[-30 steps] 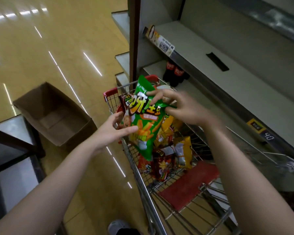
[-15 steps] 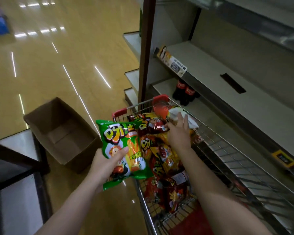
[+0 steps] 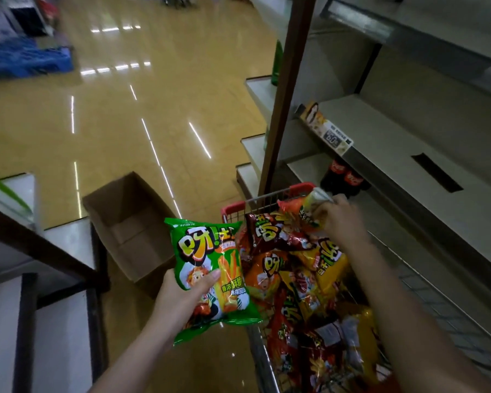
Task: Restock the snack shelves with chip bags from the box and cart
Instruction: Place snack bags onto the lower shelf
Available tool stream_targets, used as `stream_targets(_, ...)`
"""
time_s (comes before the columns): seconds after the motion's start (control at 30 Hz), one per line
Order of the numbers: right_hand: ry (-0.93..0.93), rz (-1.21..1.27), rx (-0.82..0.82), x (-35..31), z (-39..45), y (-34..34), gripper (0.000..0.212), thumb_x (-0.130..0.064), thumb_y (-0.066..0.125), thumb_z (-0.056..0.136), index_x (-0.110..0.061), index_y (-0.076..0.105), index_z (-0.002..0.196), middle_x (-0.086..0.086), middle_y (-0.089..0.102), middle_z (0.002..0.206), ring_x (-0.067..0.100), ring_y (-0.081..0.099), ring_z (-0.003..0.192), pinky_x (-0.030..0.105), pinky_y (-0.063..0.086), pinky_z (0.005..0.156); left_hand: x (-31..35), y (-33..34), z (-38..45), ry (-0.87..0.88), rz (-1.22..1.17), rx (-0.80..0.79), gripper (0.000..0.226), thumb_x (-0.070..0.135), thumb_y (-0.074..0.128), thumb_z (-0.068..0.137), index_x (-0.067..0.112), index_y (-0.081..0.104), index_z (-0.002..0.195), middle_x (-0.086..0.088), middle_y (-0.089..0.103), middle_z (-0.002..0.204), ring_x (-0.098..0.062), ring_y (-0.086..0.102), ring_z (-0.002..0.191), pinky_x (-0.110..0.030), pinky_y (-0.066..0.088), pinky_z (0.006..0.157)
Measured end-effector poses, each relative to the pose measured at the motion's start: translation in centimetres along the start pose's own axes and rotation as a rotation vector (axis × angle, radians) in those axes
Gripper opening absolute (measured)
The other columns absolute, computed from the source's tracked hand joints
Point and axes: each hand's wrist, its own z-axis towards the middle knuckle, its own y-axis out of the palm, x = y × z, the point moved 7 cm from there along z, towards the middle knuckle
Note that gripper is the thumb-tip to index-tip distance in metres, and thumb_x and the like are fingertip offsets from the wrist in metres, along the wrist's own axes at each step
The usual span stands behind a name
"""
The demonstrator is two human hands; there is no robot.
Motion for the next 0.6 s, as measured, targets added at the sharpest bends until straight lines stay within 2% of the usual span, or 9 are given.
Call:
stream_targets(0.1,-0.180,0.038,-0.140,-2.4,-0.4,-5.2,0.025,-0.014,0.054,0.095,-0.036,0.064,0.092,-0.003,0.052,0.119,0.023,0.056,0.098,0.031,0.043,0.078,0.1,-2.9,-0.2,0.003,0.033,0.050,0.067,0.042,0.081,0.069,0.016,0.048,0.122,0.001,0.066,0.107,-0.019,0.066,0.094,-0.033,0.052,0.075)
stream_targets(0.23,-0.381,0.174,-0.403,-7.7,-2.1,-10.8,0.035,-0.007,0.047,0.093,-0.037,0.059,0.078,-0.007,0.060,0.100,0.019,0.059,0.093,0.048,0.051,0.085,0.9,-7.2,-1.0,0.018,0.057,0.118,0.072,0.043,0.081,0.067,0.012,0.047,0.123,0.000,0.065,0.107,-0.017,0.066,0.091,-0.029,0.050,0.070)
stream_targets(0.33,-0.569,0.225,-0.461,-13.8,-3.4,-13.5,0.031,-0.006,0.049,0.089,-0.034,0.057,0.078,-0.011,0.059,0.087,0.016,0.060,0.089,0.043,0.052,0.084,1.7,-10.7,-2.7,0.027,0.069,0.201,0.063,0.034,0.079,0.075,0.015,0.042,0.123,-0.003,0.062,0.113,-0.021,0.062,0.096,-0.033,0.047,0.079)
stream_targets(0.43,-0.769,0.283,-0.575,-21.5,-5.7,-14.2,0.030,0.001,0.052,0.087,-0.027,0.056,0.076,-0.010,0.059,0.085,0.014,0.060,0.090,0.034,0.050,0.084,1.9,-14.8,-5.2,0.029,0.117,0.261,0.083,0.039,0.078,0.075,0.022,0.028,0.139,-0.004,0.057,0.128,-0.027,0.059,0.110,-0.043,0.047,0.096)
stream_targets(0.53,-0.952,0.290,-0.686,-29.6,-8.9,-13.7,0.023,0.003,0.055,0.086,-0.020,0.056,0.079,0.003,0.059,0.088,0.022,0.058,0.088,0.029,0.048,0.078,2.7,-19.2,-8.9,0.111,0.186,0.333,0.110,0.053,0.076,0.066,0.041,0.004,0.149,0.007,0.040,0.148,-0.022,0.049,0.127,-0.043,0.043,0.102)
stream_targets(0.6,-1.065,0.336,-0.734,-34.7,-11.2,-13.5,0.016,-0.004,0.060,0.087,-0.019,0.056,0.084,0.011,0.059,0.092,0.031,0.057,0.090,0.038,0.049,0.080,3.6,-22.1,-12.4,0.200,0.283,0.403,0.108,0.057,0.072,0.070,0.061,-0.010,0.140,0.020,0.031,0.146,-0.015,0.043,0.131,-0.036,0.043,0.096)
